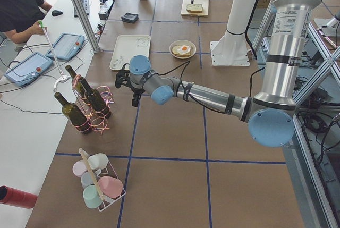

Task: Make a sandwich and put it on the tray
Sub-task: 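Lower the right gripper to the bread slice on the wooden board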

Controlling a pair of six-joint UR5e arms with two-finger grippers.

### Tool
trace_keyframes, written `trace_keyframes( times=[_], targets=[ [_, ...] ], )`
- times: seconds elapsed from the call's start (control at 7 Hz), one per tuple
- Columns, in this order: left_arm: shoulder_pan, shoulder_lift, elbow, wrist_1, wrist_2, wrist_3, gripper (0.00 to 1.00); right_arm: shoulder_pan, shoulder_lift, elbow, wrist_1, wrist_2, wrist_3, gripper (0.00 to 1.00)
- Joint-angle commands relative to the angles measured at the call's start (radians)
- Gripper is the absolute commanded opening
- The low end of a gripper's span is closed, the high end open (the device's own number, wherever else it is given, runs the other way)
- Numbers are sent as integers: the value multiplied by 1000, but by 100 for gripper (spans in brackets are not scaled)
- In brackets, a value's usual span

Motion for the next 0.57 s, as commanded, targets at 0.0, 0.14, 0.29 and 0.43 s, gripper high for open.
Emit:
trace_keyframes(
  times=[0.0, 0.14, 0.29, 0.43],
  targets=[
    [0, 2, 1, -1, 0, 1, 100, -29, -7, -18, 5, -15, 11, 100],
    [0, 3, -1, -1, -2, 1, 100, -37, -7, -21, 5, -12, 11, 100],
    [0, 4, -1, -1, -2, 3, 100, -41, -7, -22, 4, -9, 11, 85],
    [0, 4, -1, -2, -2, 4, 100, -51, -7, -25, 5, -6, 11, 66]
  ],
)
